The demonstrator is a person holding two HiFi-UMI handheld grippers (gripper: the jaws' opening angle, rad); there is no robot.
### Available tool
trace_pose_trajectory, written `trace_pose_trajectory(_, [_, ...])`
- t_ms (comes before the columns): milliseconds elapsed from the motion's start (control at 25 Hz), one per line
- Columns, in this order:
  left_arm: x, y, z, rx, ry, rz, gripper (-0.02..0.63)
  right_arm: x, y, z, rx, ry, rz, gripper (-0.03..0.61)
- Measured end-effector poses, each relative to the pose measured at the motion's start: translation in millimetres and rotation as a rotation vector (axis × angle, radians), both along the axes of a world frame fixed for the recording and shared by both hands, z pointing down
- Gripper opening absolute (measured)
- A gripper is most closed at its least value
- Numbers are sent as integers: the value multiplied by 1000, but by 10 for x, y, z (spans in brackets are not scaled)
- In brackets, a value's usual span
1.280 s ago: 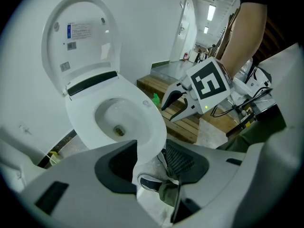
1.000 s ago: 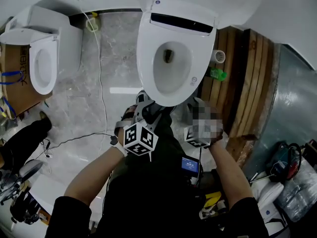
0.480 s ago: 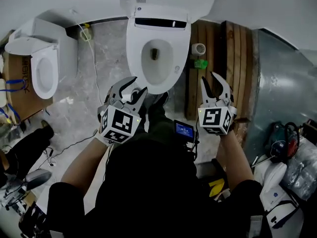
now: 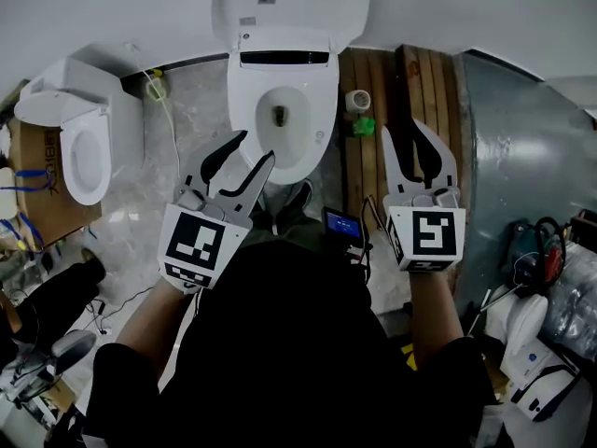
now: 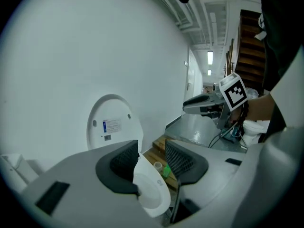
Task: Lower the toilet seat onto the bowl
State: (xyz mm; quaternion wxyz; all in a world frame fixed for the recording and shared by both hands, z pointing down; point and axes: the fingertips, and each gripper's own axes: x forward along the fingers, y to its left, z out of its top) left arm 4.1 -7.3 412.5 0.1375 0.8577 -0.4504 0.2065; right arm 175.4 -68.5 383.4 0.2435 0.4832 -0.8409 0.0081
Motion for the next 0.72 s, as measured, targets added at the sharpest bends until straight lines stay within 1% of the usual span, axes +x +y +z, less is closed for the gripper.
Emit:
trace_pose_trajectory(40, [24, -9, -111, 14, 29, -4, 189, -7, 14, -72, -2, -36, 4, 136])
trace_pose_trajectory(160, [56, -63, -520, 103, 136, -37, 186, -69, 82, -339, 6, -147, -9, 118])
trace_pose_trajectory(240, [22, -45, -710, 123, 163, -54, 181, -151, 164, -516, -3, -249, -18, 84])
trace_pose_trajectory(320, [-7, 1, -818, 122, 176, -57, 172, -266, 269, -651, -18, -337, -43, 72])
trace_pose_trajectory(360, [-6, 12, -879, 133, 194, -59, 156, -335, 322, -703, -24, -370, -62, 61])
trace_pose_trajectory(480, [16, 38, -1072, 174, 254, -58, 65, -527, 452, -814, -48, -428, -110, 46])
trace_pose_trajectory(520, [19, 55, -1131, 181, 267, -57, 48, -571, 488, -846, -55, -439, -117, 43])
trace_pose_trajectory(720, [26, 111, -1280, 211, 289, -44, 40, -702, 611, -963, -54, -465, -143, 43])
